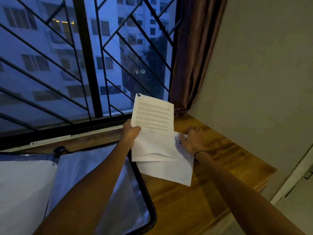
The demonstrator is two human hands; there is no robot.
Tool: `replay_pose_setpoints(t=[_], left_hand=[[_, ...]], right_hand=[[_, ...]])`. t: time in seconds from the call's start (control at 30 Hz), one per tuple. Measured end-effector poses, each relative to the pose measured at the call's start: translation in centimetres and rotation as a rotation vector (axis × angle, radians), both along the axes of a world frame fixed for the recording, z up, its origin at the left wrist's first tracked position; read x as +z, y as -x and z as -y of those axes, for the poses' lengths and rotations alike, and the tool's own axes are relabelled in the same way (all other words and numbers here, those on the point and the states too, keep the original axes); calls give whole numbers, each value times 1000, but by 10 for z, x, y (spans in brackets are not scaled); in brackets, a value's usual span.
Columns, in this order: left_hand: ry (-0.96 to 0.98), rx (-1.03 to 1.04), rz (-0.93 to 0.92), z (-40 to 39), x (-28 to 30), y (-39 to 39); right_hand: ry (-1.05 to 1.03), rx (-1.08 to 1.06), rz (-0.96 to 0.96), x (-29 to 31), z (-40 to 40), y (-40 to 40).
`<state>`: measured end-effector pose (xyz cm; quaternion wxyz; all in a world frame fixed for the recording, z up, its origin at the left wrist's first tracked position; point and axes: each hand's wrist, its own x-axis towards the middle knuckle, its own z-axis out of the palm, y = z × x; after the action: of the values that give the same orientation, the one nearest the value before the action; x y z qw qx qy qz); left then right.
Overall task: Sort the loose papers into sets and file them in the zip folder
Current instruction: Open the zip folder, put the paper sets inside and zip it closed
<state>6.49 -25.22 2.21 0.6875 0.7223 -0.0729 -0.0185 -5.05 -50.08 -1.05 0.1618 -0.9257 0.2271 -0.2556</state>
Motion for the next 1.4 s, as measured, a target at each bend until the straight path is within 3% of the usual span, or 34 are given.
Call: replay_pose_setpoints(t=[0.1,0.2,0.3,0.5,0.7,0.8,0.93,1.13,1.23,1.4], left_hand=[[71,-55,20,-21,15,-4],[123,-90,14,-49,23,-7],[176,-117,0,-80,26,-9],[277,-284,-44,-132,34,-8],[269,-115,142,-154,50,0],[121,-12,209,-164,38,7],[-60,-29,168,-183,12,11],[201,134,190,-196,35,8],[296,60,221,-194,50,8],[217,16,196,-182,50,16]], right_hand=[[-374,183,141,15,-18,-21],[-854,499,157,34,-47,-41],[-1053,649,93,47,-82,-54],[-1069,585,260,59,-158,-72],[-1162,670,424,65,-220,-84],[-1187,663,290,54,-242,-85],[-1050,608,118,35,-257,-85],[-896,647,147,52,-263,-88],[-843,824,86,55,-273,-92],[-840,818,-117,58,-308,-95]])
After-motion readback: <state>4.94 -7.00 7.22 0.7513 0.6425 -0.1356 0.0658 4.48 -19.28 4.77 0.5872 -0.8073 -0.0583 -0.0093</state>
